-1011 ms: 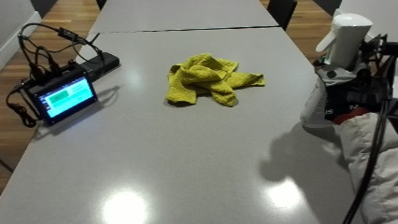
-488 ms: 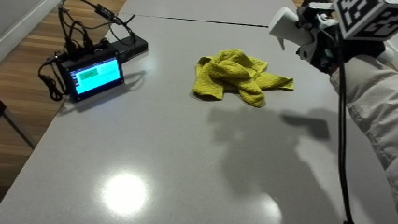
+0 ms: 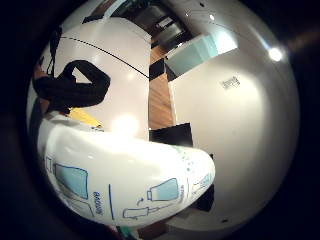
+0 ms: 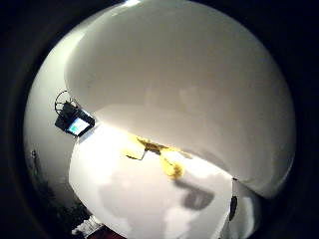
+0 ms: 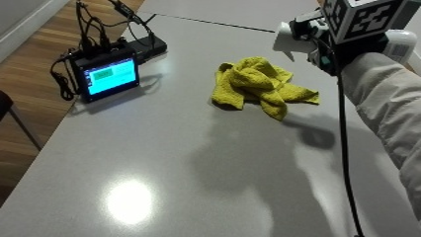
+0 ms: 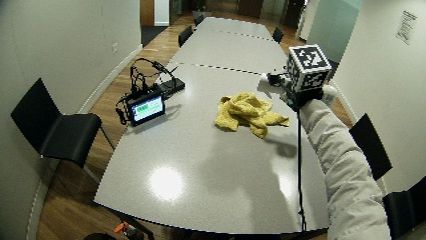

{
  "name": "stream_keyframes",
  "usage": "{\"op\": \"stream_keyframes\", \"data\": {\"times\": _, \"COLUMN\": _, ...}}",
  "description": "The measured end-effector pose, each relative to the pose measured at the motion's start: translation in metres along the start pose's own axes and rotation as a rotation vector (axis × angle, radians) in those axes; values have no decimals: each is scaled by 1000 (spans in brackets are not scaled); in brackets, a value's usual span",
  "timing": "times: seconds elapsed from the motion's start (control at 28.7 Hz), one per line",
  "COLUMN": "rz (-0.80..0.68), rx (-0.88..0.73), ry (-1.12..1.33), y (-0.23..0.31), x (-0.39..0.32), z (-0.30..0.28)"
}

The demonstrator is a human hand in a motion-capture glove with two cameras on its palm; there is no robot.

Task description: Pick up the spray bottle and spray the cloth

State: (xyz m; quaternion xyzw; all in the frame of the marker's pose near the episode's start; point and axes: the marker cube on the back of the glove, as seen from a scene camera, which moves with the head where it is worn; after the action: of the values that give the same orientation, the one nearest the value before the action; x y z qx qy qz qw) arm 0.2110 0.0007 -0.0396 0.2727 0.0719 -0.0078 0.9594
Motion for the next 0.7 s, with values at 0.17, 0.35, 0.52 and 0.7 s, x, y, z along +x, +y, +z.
{"op": "stream_keyframes", "data": {"times": 0.17, "rz": 14, "rx": 7, "ry": -39, "y": -1, "x": -5, "z": -1}}
{"op": "stream_keyframes", "data": {"times": 0.35, "rz": 90, "rx": 32, "ry": -280, "y": -2, "x": -9, "z": 1}}
{"op": "stream_keyframes", "data": {"times": 0.52, "rz": 242, "rx": 58, "ry": -783, "y": 3, "x": -14, "z": 1}}
{"op": "stream_keyframes", "data": {"times": 0.7, "rz": 308, "rx": 113, "ry": -1225, "y": 4, "x": -25, "z": -16}}
